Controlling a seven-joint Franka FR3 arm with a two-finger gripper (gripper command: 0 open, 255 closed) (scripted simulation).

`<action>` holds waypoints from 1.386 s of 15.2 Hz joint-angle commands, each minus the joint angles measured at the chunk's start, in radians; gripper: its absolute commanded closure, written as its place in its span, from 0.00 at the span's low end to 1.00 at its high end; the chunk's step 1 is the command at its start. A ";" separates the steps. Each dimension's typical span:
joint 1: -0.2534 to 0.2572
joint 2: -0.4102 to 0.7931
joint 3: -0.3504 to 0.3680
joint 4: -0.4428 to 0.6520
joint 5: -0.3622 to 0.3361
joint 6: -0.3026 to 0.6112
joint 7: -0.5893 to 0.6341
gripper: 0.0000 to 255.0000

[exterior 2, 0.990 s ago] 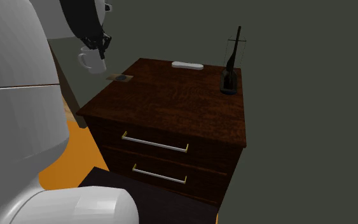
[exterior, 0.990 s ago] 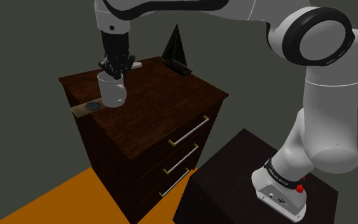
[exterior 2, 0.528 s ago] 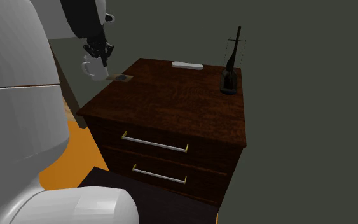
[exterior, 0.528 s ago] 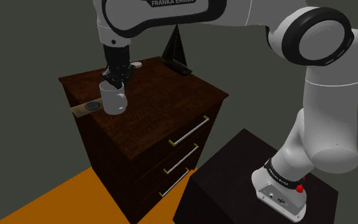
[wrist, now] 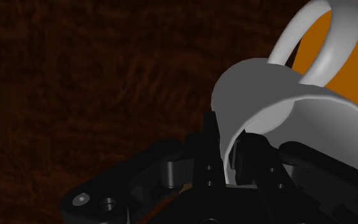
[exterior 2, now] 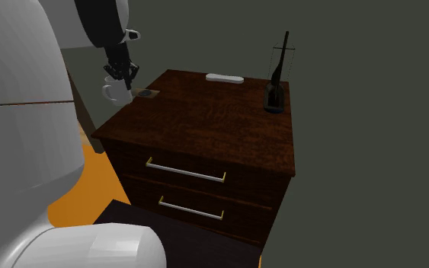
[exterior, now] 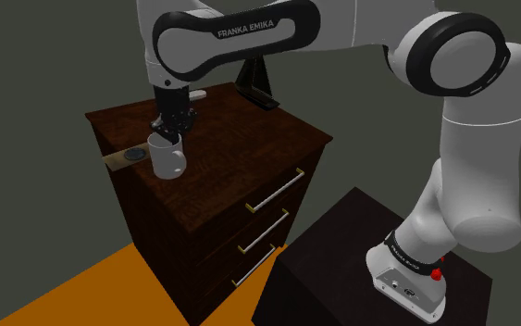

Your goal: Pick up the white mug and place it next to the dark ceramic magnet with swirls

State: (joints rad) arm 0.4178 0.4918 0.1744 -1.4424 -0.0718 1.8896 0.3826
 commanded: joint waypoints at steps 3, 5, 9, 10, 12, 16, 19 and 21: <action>0.000 0.013 -0.001 -0.035 -0.003 0.048 0.002 1.00; 0.000 0.021 -0.002 -0.050 -0.004 0.071 0.003 1.00; 0.000 0.031 -0.003 -0.066 -0.006 0.097 0.004 1.00; 0.000 0.031 -0.003 -0.066 -0.006 0.097 0.004 1.00; 0.000 0.031 -0.003 -0.066 -0.006 0.097 0.004 1.00; 0.000 0.031 -0.003 -0.066 -0.006 0.097 0.004 0.00; 0.000 0.031 -0.003 -0.066 -0.006 0.097 0.004 0.00; 0.000 0.031 -0.003 -0.066 -0.006 0.097 0.004 0.00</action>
State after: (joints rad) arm 0.4183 0.5224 0.1712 -1.5081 -0.0781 1.9862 0.3866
